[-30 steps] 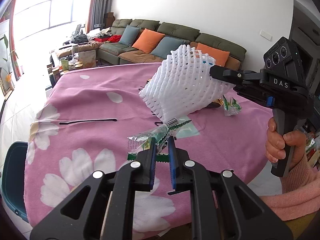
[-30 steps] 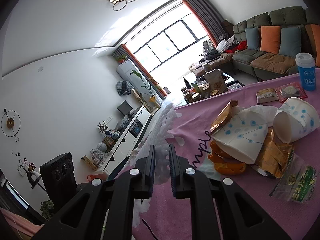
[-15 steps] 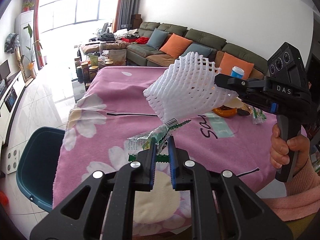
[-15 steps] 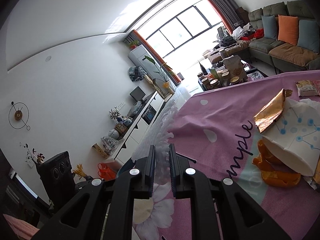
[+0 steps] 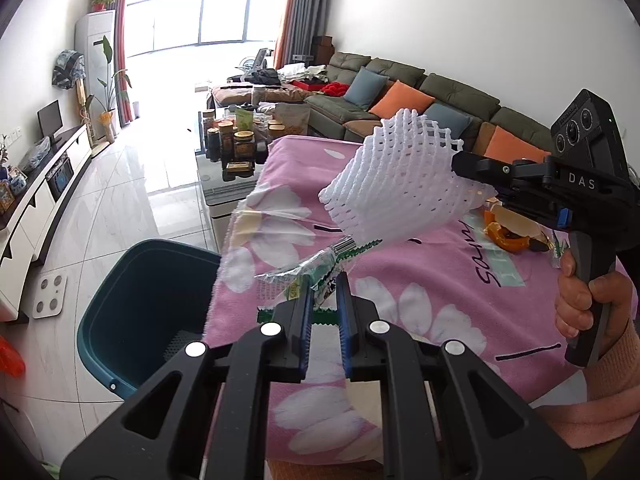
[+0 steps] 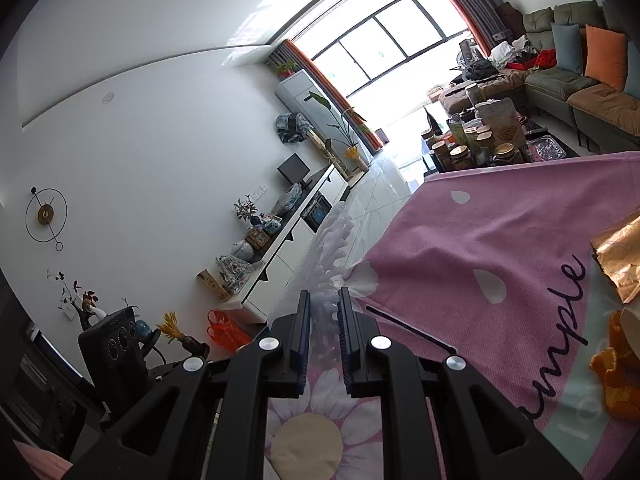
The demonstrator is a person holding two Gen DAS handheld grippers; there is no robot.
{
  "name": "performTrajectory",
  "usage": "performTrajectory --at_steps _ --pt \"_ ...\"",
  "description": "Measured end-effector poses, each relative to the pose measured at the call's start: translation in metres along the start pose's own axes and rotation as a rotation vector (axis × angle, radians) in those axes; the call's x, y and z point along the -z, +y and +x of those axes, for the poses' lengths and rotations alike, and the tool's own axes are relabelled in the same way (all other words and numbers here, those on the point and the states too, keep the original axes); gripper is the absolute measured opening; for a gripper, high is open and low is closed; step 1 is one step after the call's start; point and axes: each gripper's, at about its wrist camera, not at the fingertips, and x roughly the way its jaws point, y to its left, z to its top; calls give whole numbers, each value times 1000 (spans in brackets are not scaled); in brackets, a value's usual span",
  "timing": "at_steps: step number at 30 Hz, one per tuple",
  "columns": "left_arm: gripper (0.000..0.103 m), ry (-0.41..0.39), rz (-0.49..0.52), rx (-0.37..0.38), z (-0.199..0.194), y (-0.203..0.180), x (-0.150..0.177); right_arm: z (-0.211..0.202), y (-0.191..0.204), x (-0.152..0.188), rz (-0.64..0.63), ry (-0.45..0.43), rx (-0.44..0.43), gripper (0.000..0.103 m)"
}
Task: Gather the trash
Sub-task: 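Carry the wrapper and foam net to the teal bin and release both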
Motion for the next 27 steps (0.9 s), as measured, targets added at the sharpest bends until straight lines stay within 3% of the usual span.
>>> performTrajectory --at_steps 12,27 --pt "12 -28 -53 -107 -17 46 -1 51 30 -6 -35 63 -49 12" --pt "12 17 -120 -197 -5 97 11 106 54 -8 -80 137 -52 12"
